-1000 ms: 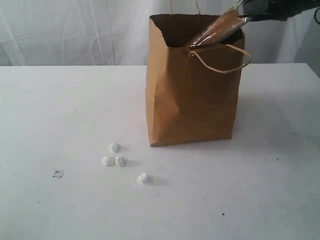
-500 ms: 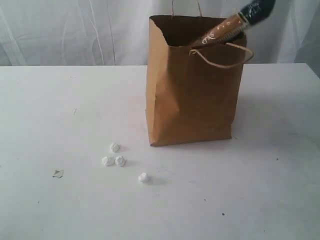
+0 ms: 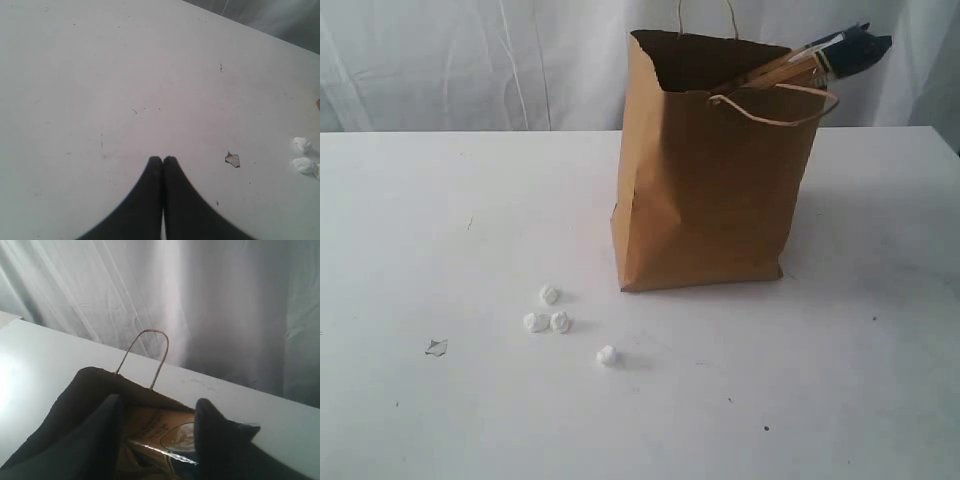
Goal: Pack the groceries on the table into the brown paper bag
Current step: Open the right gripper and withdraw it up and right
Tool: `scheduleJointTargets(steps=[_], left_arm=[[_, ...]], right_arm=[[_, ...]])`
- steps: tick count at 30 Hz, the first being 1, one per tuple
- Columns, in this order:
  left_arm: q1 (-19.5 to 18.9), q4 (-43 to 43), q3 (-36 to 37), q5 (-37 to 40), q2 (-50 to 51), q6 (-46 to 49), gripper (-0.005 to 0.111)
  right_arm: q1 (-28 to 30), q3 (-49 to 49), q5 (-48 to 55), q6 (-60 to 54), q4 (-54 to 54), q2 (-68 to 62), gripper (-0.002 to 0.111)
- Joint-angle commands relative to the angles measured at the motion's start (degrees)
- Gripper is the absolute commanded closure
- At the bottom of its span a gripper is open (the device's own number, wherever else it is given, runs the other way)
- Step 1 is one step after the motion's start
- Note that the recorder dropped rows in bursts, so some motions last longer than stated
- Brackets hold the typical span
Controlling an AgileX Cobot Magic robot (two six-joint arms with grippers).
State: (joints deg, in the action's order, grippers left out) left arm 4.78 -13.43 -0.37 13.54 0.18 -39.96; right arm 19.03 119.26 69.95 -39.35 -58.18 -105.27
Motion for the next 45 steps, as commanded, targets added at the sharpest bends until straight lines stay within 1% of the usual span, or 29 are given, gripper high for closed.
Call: scheduleJointTargets(steps=[1, 3, 4, 7, 9, 12, 16, 19, 25, 30, 33, 36, 38, 40, 41, 45], left_arm=[[-0.1, -0.3, 0.4, -0.2, -0.2, -0.1, 0.107], [-0.1, -0.3, 0.4, -0.2, -0.2, -0.1, 0.107], [-0.1, -0.3, 0.4, -0.2, -0.2, -0.1, 0.107], [-0.1, -0.8, 0.4, -0.1, -0.2, 0.5, 0.107], [-0.1, -4.6, 0.4, 0.2, -0.2, 4.2, 0.107], [-0.1, -8.5, 0.4, 0.2, -0.2, 9.2, 0.107], [-0.1, -14.2, 0.4, 0.2, -0.2, 15.3, 0.107], [-0.1, -17.5, 0.4, 0.2, -0.2, 18.6, 0.107], [-0.1, -17.5, 0.4, 0.2, -0.2, 19.0, 0.107], [-0.1, -17.5, 0.4, 0.1, -0.2, 19.0, 0.107], [-0.1, -17.5, 0.4, 0.1, -0.2, 19.0, 0.107], [-0.1, -16.5, 0.4, -0.9, -0.2, 18.2, 0.107], [-0.1, -11.0, 0.4, -5.0, -0.2, 12.6, 0.107], [-0.1, -2.2, 0.4, -11.5, -0.2, 4.1, 0.107], [-0.1, -0.1, 0.4, -14.7, -0.2, 1.9, 0.107], [-0.1, 0.6, 0.4, -25.1, -0.2, -3.0, 0.107]], right_arm=[[2.3, 0.0, 0.0, 6.2, 10.1, 4.9, 0.087], [2.3, 0.0, 0.0, 10.8, 18.7, 6.9, 0.103], [2.3, -0.3, 0.0, 11.8, 21.2, 7.5, 0.109], [2.3, -2.6, 0.0, 13.7, 24.4, 10.3, 0.108], [2.3, -6.2, -0.4, 14.2, 24.4, 13.0, 0.108], [2.1, -13.6, -10.0, 14.2, 24.2, 18.6, 0.108], [2.1, -27.4, -23.5, 12.2, 23.9, 29.2, 0.108], [2.1, -37.6, -30.3, 12.2, 23.8, 37.5, 0.108], [2.1, -59.1, -36.9, 8.2, 24.3, 48.3, 0.108], [1.8, -76.0, -44.1, 8.2, 23.7, 58.3, 0.108], [0.9, -83.0, -48.9, 8.1, 23.7, 67.1, 0.108], [0.7, -87.4, -52.4, 7.9, 24.7, 75.4, 0.108], [0.7, -89.2, -53.7, 7.9, 25.5, 79.4, 0.108], [0.7, -90.6, -54.3, 6.8, 27.2, 82.4, 0.108], [0.7, -90.9, -53.7, 5.2, 27.6, 83.3, 0.108], [0.7, -92.1, -52.1, -2.0, 28.4, 83.9, 0.108]])
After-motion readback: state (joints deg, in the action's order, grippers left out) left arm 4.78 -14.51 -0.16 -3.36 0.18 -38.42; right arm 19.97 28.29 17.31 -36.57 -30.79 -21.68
